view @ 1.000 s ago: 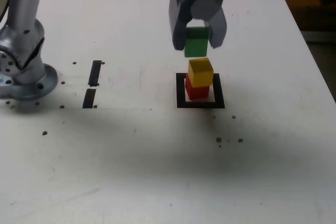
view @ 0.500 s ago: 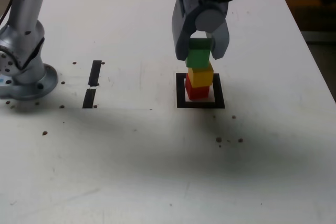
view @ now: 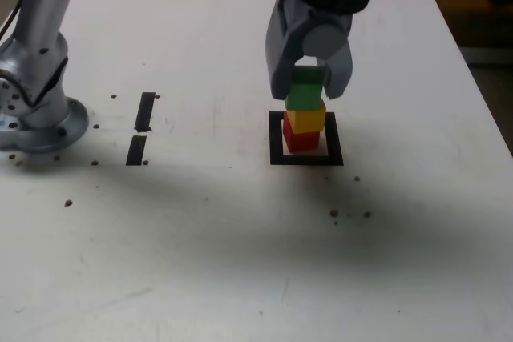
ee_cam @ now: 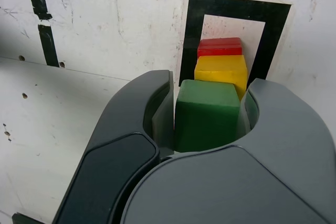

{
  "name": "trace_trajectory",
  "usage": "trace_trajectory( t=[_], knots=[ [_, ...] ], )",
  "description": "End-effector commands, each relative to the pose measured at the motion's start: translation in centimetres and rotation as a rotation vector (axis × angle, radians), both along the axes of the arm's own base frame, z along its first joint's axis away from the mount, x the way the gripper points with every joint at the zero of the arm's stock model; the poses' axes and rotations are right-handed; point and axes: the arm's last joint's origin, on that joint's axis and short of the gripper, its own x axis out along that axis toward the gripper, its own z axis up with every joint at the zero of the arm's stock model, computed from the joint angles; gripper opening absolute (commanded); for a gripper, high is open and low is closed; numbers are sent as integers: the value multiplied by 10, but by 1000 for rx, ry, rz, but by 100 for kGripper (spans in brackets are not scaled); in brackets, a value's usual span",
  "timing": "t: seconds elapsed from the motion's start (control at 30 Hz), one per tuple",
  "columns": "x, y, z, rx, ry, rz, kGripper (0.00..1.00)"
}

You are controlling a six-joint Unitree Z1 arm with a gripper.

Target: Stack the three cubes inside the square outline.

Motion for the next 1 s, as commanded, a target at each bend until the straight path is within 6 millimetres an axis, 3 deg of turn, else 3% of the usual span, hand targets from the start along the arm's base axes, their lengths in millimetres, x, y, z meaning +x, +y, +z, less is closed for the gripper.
trace_trajectory(
  t=[0.0, 0.17, 0.27, 0.4, 0.53, 0.67, 0.77, 0.87, 0.97],
  knots=[
    [1, -1, 0, -7, 7, -4, 53],
    [2, -2, -1, -13, 8, -8, 84],
    [0, -1, 1, -5, 5, -9, 95],
    [-7, 1, 13, 14, -23, -7, 99],
    [-24, 5, 39, 27, -84, -7, 100],
    [-60, 10, 75, 30, -171, -19, 100],
    [-103, 16, 97, 30, -219, -39, 100],
    [-146, 22, 97, 33, -204, -50, 100],
    [-184, 28, 83, 41, -149, -52, 100]
  ],
)
